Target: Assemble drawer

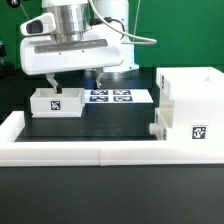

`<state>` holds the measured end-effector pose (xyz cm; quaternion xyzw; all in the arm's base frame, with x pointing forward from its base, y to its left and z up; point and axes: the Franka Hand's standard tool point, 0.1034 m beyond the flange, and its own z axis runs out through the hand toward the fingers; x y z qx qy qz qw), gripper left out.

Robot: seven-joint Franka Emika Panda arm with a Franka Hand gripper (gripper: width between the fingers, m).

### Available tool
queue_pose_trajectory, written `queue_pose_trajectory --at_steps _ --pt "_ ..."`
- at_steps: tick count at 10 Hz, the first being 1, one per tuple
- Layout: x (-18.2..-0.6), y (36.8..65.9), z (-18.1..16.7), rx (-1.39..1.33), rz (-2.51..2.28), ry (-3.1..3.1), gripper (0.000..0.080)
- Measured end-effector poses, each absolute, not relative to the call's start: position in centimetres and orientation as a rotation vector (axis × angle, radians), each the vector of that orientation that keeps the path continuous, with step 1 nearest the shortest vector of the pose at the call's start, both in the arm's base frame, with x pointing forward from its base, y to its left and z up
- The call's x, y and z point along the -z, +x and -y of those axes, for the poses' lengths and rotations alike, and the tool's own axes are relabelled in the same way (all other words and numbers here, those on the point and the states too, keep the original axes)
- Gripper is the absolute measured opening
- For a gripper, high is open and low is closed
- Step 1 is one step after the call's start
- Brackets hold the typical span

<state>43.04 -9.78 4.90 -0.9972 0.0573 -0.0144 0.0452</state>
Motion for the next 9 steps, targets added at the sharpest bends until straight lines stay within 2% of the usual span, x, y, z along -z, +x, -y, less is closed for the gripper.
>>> queue_pose_trajectory --at_steps 4,9 --pt "-3.7 40.9 9.5 0.07 -0.132 -3.07 0.0649" --pt "-0.9 39.8 8.5 0.095 -0.079 -3.087 0.0649"
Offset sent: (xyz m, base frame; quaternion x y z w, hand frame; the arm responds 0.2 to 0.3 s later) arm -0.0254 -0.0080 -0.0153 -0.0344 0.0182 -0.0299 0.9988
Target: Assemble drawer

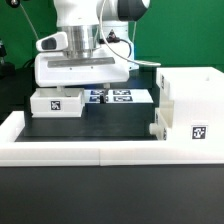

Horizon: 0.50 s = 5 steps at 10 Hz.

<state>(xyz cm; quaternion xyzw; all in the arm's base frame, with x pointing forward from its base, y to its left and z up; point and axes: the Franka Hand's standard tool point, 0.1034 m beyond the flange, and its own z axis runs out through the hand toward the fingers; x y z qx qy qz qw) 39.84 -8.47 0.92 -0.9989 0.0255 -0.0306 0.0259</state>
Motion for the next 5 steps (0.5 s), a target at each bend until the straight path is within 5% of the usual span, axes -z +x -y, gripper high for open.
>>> queue_pose_trajectory --at_steps 5 --pt "-0.42 39.04 9.5 0.081 -0.045 -3.09 0.0649"
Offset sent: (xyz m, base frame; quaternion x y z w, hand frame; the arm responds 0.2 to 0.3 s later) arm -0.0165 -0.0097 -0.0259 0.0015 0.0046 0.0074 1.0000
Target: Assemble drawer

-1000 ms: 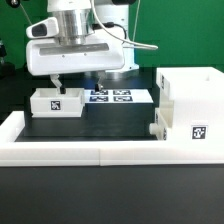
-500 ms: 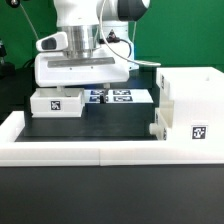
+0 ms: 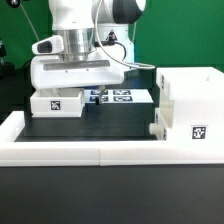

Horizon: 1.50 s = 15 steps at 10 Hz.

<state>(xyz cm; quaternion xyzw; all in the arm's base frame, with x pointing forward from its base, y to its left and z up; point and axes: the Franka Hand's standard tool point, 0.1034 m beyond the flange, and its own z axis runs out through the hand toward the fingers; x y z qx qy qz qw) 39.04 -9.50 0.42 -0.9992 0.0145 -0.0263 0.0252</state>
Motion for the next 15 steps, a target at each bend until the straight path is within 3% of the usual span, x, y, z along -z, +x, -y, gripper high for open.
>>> queue_pose_trajectory --at_steps 1,2,5,12,15 --pt "-0.4 39.1 9.5 0.082 -0.043 -3.09 0.0519" --pt "-0.4 39.1 9.5 0.082 -0.043 -3.09 0.0519" --pt "-0.4 39.1 9.5 0.082 -0.043 -3.09 0.0075" --pt "-0.5 39.2 9.5 0.089 -0.042 -3.092 0.0042" --pt "-2.5 40.0 8.1 0.051 0.016 -3.07 0.0042"
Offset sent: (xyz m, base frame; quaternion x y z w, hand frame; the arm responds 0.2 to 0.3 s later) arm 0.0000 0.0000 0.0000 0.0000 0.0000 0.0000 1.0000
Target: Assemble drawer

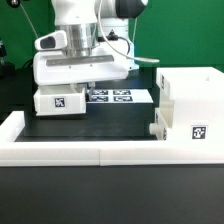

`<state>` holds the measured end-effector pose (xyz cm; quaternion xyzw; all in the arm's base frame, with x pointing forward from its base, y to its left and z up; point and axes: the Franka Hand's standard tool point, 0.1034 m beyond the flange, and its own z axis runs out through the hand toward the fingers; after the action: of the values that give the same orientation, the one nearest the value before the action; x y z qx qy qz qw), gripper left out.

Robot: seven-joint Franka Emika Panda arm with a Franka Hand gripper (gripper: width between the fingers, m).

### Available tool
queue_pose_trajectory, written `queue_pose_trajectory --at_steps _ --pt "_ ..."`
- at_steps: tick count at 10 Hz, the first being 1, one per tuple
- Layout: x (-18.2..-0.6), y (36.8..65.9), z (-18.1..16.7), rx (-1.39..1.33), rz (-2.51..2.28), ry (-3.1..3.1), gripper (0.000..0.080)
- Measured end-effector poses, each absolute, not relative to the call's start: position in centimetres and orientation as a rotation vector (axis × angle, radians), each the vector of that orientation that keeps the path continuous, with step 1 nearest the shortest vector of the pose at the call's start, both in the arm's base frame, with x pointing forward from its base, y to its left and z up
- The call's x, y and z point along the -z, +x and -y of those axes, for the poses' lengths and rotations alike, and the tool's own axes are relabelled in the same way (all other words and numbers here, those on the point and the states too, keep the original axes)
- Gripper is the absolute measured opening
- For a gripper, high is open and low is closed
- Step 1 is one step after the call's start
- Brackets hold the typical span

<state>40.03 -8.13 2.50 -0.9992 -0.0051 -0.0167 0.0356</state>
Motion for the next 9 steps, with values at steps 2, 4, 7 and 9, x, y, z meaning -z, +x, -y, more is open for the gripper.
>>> queue_pose_trajectory --at_steps 2,4,7,9 --pt "-4.4 41.2 6.9 0.057 0.06 -3.06 0.0042" --pt "-5.8 42.7 5.0 0.059 0.097 -3.049 0.0042" --pt "-7.7 46.1 3.0 0.051 0.166 -3.02 0.0042" --pt "-7.9 48.0 1.8 0.055 0.18 -3.005 0.0042"
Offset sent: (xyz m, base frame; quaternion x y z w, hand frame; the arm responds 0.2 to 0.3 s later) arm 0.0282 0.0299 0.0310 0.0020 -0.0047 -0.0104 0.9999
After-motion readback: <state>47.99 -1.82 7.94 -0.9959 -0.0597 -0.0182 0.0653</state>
